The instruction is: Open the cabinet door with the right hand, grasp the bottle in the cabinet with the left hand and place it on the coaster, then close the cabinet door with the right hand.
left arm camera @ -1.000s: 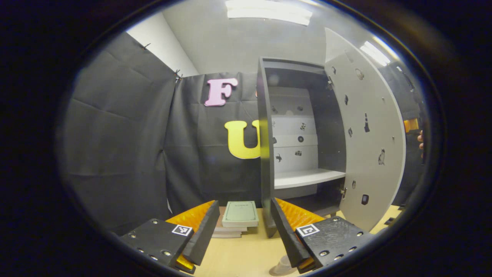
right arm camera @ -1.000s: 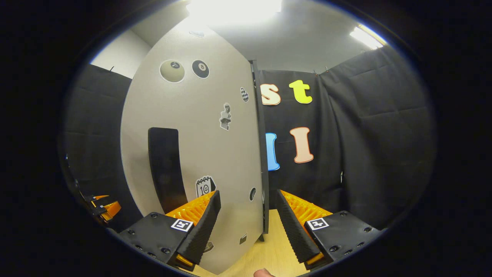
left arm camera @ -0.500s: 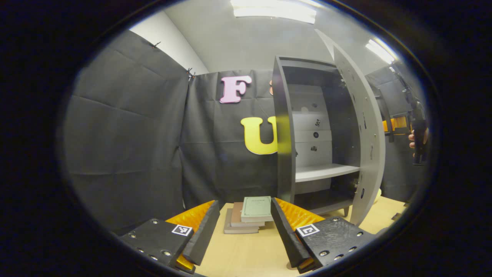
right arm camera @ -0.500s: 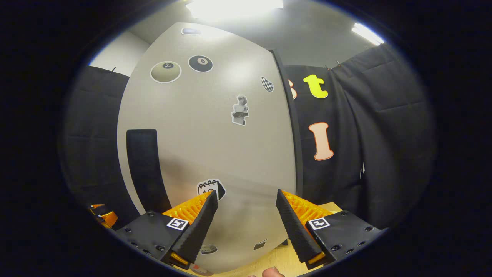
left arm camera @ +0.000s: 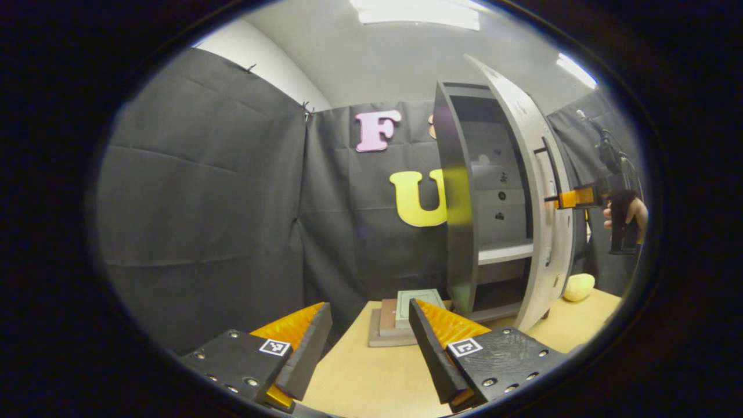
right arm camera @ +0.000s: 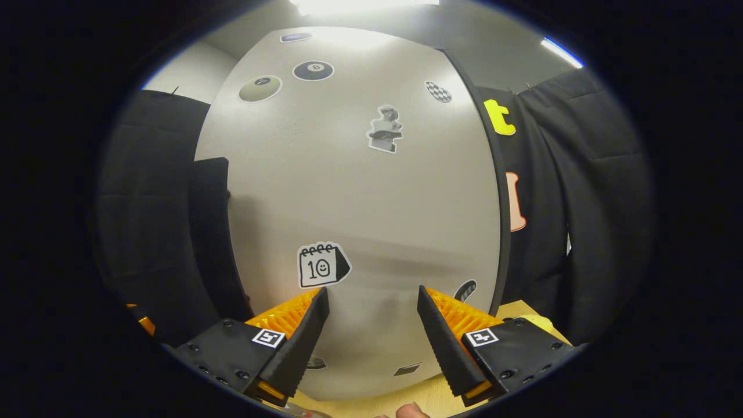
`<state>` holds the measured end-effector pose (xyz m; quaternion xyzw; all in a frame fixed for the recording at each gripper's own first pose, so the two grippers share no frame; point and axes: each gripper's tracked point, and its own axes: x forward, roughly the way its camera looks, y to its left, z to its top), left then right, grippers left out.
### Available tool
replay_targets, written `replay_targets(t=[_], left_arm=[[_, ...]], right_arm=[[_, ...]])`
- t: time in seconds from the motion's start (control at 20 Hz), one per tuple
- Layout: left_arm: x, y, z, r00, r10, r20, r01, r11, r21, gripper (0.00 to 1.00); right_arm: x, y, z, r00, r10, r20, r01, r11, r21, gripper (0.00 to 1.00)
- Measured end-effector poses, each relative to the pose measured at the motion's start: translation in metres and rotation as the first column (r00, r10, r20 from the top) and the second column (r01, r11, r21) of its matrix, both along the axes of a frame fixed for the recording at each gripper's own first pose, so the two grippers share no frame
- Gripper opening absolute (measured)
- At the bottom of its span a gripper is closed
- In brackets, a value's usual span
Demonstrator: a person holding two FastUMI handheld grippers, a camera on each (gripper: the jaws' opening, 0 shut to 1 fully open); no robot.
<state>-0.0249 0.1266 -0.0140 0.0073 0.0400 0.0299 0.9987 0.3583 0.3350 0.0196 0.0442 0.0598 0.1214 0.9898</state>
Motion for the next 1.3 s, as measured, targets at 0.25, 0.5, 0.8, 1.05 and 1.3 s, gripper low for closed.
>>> replay_targets(t=[0.25,0.5,0.8,1.05,1.3], left_arm=[[0.000,0.003,-0.007,1.000,0.011,-0.020,-0.011,1.000,0.004,0.80],[0.003,-0.016,-0.005,1.000,-0.015,-0.026,0.015,1.000,-0.001,0.80],[0.024,-0.061,0.010,0.997,-0.069,-0.017,0.069,0.998,0.007,0.80],[0.034,-0.112,0.045,0.990,-0.139,0.018,0.138,0.990,0.037,0.80],[0.044,-0.166,0.066,0.980,-0.193,0.042,0.192,0.981,0.017,0.80]], right_arm=[[0.026,0.011,-0.002,1.000,0.010,-0.001,-0.010,1.000,0.016,0.97],[0.042,0.017,-0.007,1.000,0.007,-0.008,-0.006,1.000,0.028,0.97],[0.030,0.004,-0.009,1.000,0.026,-0.012,-0.026,1.000,-0.004,0.97],[-0.019,-0.039,0.004,1.000,0.030,0.000,-0.030,0.999,-0.025,0.97],[-0.065,-0.107,0.024,0.999,-0.023,0.048,0.027,0.997,-0.079,0.92]])
